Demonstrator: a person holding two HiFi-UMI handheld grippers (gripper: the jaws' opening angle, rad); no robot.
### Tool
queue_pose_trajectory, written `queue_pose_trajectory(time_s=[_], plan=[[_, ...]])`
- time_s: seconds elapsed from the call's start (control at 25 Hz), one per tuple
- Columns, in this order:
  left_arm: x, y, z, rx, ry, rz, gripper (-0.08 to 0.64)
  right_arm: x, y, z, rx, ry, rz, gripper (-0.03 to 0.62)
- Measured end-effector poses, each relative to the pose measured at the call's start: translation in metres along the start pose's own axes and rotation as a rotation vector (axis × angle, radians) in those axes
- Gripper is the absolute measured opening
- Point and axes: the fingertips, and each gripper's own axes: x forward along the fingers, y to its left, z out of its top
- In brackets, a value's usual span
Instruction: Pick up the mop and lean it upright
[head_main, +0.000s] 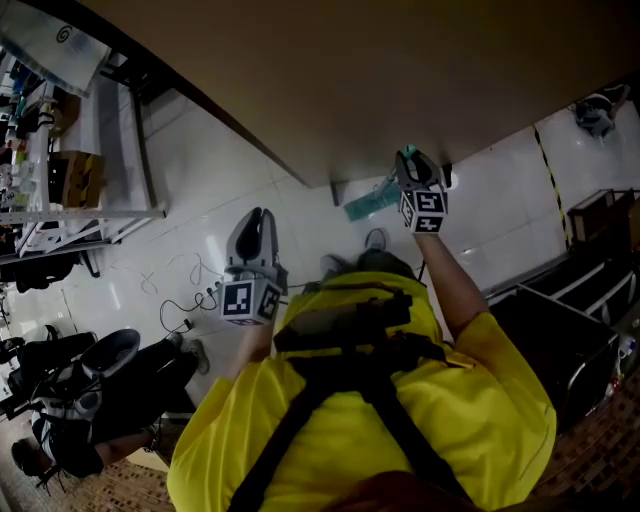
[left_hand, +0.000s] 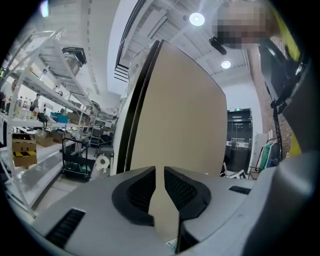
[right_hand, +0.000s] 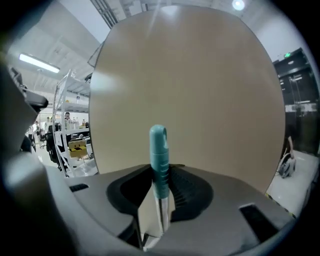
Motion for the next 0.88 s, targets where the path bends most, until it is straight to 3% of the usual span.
queue_pose_trajectory(time_s=[0.16, 0.6, 0.76, 0.84, 0.88], plan=[[-0.001, -0.001, -0.003, -0.006, 0.004, 0.012, 0.060, 0.029, -0.011, -0.022, 0.020, 0.025, -0.029, 0.114], [0.001, -0.005, -0.008, -0.015, 0.025, 0.013, 0.060, 0.087, -0.021, -0.008, 0.013, 0.057, -0.110, 0.117], [0.003, 0.028, 0.000, -0.052, 0.029, 0.008, 0.060, 0.108, 0.005, 0.001, 0.024, 0.049, -0.128, 0.128], [0.003, 0.041, 0.004, -0.063, 0.024, 0.017, 0.060, 0.106, 0.016, 0.003, 0.016, 0.050, -0.111, 0.295], [0.002, 0.035, 0.003, -0.064, 0.020, 0.020, 0.060, 0.094, 0.012, 0.004, 0.008, 0.038, -0.101, 0.298]])
